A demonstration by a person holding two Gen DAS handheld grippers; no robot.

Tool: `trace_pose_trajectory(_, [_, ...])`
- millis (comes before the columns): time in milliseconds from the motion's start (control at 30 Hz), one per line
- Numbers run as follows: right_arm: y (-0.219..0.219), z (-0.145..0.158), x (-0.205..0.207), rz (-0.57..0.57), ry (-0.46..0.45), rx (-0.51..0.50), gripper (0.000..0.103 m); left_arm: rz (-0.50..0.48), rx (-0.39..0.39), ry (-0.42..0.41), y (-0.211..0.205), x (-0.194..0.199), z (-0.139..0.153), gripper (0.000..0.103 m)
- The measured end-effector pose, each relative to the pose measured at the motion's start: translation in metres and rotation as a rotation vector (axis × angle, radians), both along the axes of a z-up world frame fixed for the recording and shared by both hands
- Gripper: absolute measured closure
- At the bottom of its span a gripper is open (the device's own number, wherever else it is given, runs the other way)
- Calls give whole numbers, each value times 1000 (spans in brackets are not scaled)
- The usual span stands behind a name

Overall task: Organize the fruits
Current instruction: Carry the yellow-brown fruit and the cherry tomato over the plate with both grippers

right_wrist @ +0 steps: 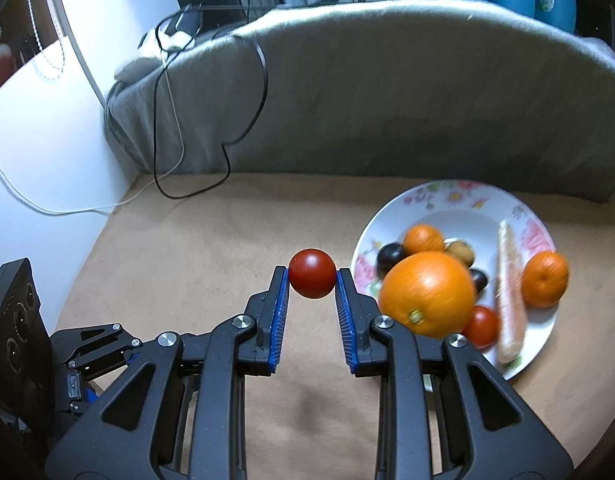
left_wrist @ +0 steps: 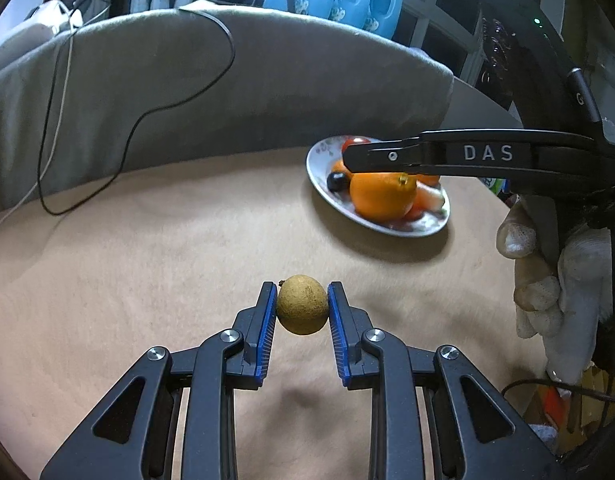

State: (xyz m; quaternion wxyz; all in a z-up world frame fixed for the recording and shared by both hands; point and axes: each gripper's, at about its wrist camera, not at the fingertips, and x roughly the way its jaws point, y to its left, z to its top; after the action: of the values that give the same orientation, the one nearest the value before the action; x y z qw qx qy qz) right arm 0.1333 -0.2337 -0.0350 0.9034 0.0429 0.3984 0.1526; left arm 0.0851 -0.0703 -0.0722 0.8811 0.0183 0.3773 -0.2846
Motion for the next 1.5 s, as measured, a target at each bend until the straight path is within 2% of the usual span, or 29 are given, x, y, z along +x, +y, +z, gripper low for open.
trace_pose_trajectory(433, [-40, 21, 12, 0, -33, -19, 78, -17, -36, -45, -36, 12, 19, 79])
trace_pose_trajectory(733, [-62, 24, 31, 8, -3, -7, 78, -53, -61, -61, -64, 21, 27, 79])
trace_pose_trajectory(1067, [-90, 16, 53, -15, 54, 32, 78, -64, -61, -77, -84, 37, 34, 79])
trace_pose_trajectory(1500, [-102, -8, 76, -29, 131, 60, 78, -14, -80, -16, -85, 83, 22, 79])
